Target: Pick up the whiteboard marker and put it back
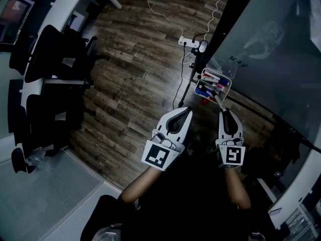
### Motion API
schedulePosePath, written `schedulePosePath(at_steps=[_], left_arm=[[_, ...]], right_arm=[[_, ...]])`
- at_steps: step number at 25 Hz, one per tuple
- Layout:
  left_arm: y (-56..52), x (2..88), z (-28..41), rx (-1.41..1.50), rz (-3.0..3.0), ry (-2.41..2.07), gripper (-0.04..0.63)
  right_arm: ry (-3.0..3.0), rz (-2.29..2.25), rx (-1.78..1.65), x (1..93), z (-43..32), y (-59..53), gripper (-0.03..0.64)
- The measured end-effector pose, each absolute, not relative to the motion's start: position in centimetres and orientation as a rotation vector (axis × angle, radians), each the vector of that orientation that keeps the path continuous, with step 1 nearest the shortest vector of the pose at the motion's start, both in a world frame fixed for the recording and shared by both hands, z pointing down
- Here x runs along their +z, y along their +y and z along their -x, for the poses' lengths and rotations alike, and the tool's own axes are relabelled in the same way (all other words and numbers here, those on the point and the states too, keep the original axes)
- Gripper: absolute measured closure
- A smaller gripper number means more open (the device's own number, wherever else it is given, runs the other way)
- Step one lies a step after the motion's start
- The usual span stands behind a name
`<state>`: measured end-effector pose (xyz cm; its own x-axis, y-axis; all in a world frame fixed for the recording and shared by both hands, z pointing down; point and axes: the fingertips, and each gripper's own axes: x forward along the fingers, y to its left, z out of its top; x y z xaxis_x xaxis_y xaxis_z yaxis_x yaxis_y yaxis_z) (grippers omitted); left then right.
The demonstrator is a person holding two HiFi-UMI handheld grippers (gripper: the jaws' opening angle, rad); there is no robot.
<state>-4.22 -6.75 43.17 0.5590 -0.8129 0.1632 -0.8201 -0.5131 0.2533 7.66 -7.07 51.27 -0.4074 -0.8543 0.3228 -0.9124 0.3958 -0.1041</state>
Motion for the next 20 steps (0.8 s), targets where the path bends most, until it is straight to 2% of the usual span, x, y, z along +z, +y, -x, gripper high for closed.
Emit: schedulePosePath(at_steps=[20], left_arm=[[-4.8,41.2,4.5,-0.012,-2.546,-1.376,0.588]], right_arm=[[-2.47,-1.629,0.318,48.4,-8.2,-5.7,0.54]])
